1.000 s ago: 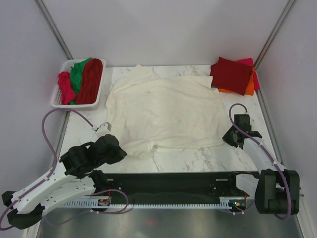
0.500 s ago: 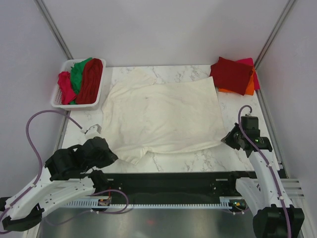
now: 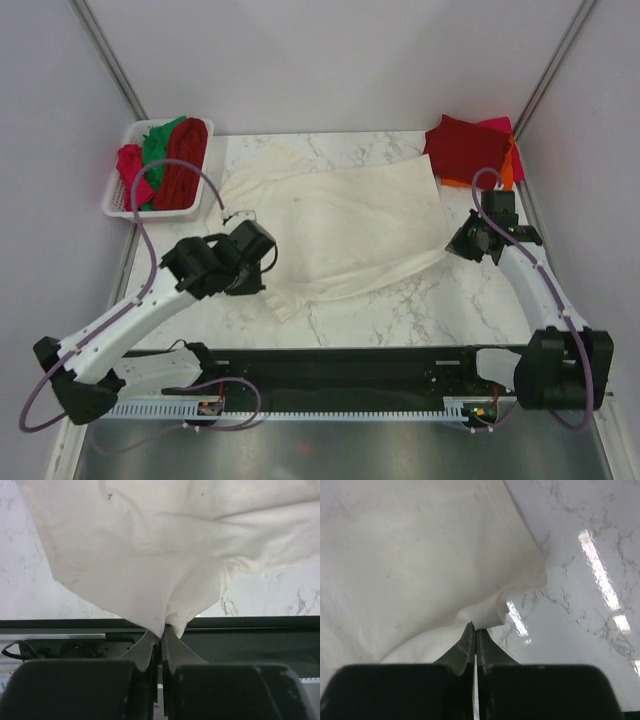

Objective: Fold and stack the t-shirts
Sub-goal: Fold the tshirt

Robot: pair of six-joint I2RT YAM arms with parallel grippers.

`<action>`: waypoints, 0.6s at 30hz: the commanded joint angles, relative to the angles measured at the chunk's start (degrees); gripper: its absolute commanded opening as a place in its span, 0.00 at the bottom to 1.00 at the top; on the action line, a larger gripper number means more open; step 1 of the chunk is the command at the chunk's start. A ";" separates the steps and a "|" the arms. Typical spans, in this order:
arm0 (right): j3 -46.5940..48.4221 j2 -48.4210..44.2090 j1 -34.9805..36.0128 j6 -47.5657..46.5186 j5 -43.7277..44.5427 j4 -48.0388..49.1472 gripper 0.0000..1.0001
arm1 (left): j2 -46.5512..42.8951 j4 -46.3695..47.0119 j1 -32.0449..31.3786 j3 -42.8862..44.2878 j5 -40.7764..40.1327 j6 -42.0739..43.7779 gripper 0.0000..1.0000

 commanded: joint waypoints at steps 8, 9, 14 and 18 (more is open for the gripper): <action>16.80 21.11 0.77 -1.91 -0.19 10.01 0.00 | 20.49 15.11 22.32 14.46 11.45 34.18 0.02; 17.77 22.34 0.86 -2.08 -0.19 9.92 0.00 | 22.08 15.54 23.12 15.08 11.46 34.72 0.02; 22.87 29.55 0.86 -2.70 0.16 9.83 0.00 | 29.03 16.08 28.65 19.82 12.86 37.00 0.02; 26.82 33.25 1.29 -2.79 -1.15 9.57 0.00 | 33.34 15.99 31.03 23.25 11.73 37.71 0.02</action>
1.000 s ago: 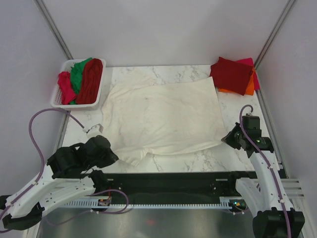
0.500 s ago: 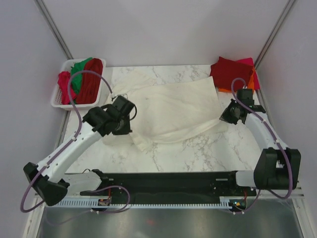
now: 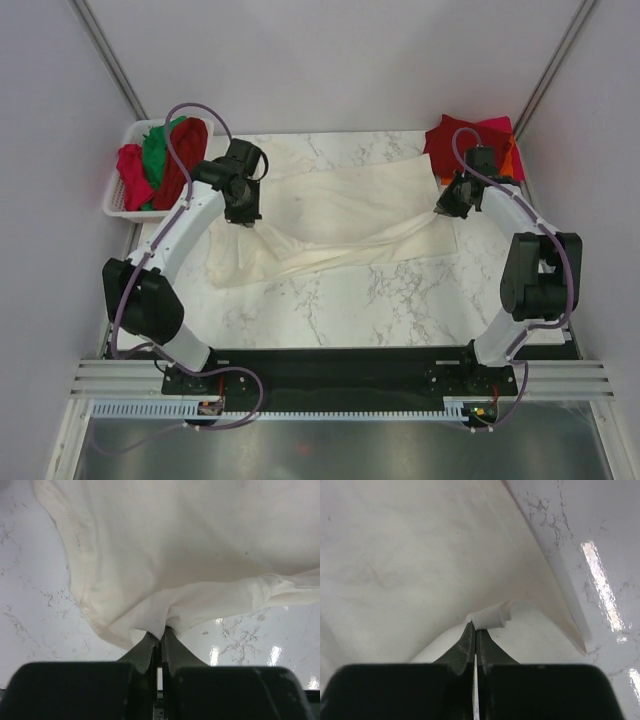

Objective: Fold and stack the t-shirts
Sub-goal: Fold the tshirt

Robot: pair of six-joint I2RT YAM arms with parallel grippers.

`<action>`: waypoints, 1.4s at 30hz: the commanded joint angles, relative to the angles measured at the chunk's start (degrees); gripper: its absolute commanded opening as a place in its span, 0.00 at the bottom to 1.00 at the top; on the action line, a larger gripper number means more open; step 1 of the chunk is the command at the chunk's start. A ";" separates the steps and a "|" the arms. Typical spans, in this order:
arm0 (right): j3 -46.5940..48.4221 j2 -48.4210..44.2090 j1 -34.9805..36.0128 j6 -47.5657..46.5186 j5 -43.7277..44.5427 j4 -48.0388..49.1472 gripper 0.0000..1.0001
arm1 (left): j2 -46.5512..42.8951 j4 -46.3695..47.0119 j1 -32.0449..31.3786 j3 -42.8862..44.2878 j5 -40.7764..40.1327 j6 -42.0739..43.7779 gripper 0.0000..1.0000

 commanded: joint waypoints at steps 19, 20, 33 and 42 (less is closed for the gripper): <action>17.24 17.85 2.36 -1.35 3.52 -1.50 0.00 | 20.39 -1.47 7.61 17.09 -12.07 5.15 0.11; 18.20 18.47 2.46 -1.43 4.04 -1.59 0.02 | 21.44 -1.56 8.05 17.79 -12.78 5.06 0.14; 17.61 10.35 5.54 -3.81 15.55 -4.41 0.93 | 9.17 0.63 8.67 8.68 -10.09 0.85 0.65; -4.36 -1.92 12.84 -1.61 2.14 10.17 0.93 | 1.24 14.78 8.41 -13.83 7.68 -7.05 0.55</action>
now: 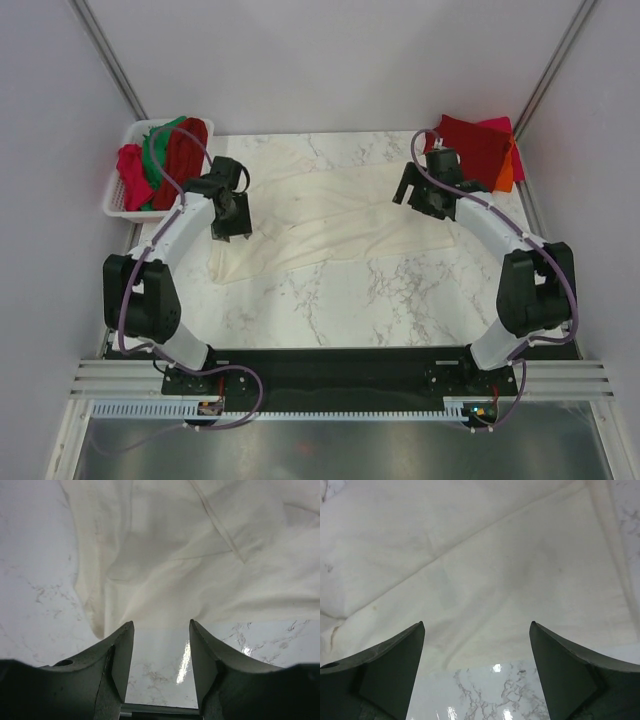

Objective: Fold and stack the t-shirts
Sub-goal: Fold the tshirt

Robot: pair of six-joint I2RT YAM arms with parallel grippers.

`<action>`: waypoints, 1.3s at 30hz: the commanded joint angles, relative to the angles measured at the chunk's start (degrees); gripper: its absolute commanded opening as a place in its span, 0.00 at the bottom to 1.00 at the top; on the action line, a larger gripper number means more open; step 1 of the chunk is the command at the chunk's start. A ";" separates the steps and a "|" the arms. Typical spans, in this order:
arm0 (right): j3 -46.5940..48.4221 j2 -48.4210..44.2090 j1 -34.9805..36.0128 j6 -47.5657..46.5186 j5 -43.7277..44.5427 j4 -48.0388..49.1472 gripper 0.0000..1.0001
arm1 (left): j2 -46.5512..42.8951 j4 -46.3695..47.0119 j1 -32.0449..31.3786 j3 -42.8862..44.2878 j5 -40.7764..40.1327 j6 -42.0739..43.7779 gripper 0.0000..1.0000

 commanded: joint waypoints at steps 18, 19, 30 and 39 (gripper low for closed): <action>-23.55 3.39 -10.14 4.94 -8.25 10.71 0.96 | 6.84 13.84 3.67 -17.95 -4.44 -20.81 0.47; -25.12 3.13 -10.23 4.94 -7.12 10.71 0.96 | 6.67 13.76 4.21 -18.30 -4.35 -20.90 0.47; -38.14 -13.20 -13.22 7.31 -2.19 7.02 0.96 | -9.21 10.77 5.62 -26.39 -5.50 -22.39 0.47; -36.14 -34.83 -13.22 7.06 -1.13 -4.58 0.98 | -29.09 4.97 5.53 -26.84 2.32 -16.69 0.51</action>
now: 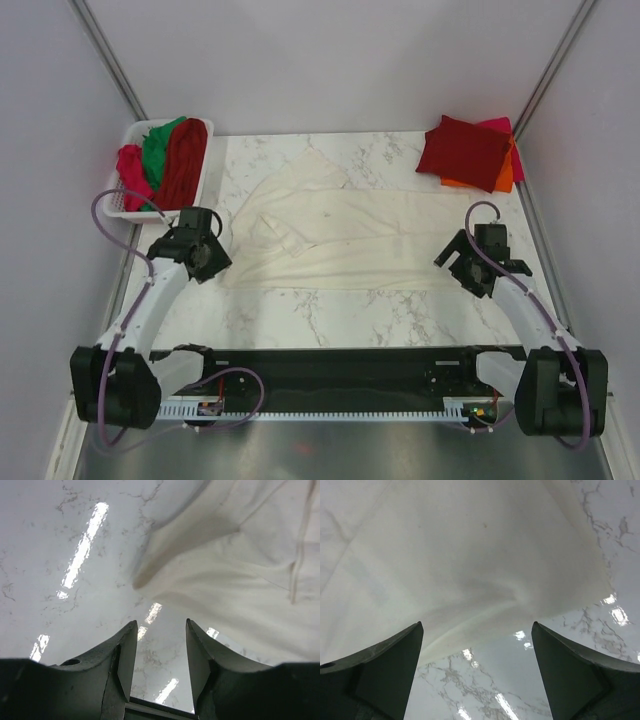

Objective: Fold and stack the t-shirts
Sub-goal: Fold the tshirt

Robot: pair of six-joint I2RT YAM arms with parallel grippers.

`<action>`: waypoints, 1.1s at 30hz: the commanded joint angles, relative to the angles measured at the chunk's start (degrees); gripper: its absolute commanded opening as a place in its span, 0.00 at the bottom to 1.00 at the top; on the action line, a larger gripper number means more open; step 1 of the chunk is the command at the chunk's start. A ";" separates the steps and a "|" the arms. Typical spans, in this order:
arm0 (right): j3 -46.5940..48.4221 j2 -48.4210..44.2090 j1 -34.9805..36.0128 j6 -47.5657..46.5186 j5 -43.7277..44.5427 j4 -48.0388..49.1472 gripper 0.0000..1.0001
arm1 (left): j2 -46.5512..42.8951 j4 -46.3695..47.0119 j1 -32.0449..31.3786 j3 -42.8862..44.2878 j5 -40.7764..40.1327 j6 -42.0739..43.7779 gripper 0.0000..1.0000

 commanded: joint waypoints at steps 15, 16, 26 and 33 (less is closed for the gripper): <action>50.33 29.22 40.71 -15.97 7.18 -2.49 0.79 | 0.86 18.08 -2.83 -3.80 14.10 -4.51 0.49; 53.35 31.94 41.87 -17.37 7.00 -2.93 0.72 | 1.57 19.84 -2.92 -4.67 13.67 -5.13 0.49; 81.68 62.19 50.23 -26.08 10.60 -15.51 0.56 | 6.60 22.93 -3.01 -11.62 7.42 -7.60 0.46; 82.74 66.51 52.33 -26.17 10.07 -15.68 0.52 | 0.96 22.85 -2.92 -16.46 2.46 -10.82 0.46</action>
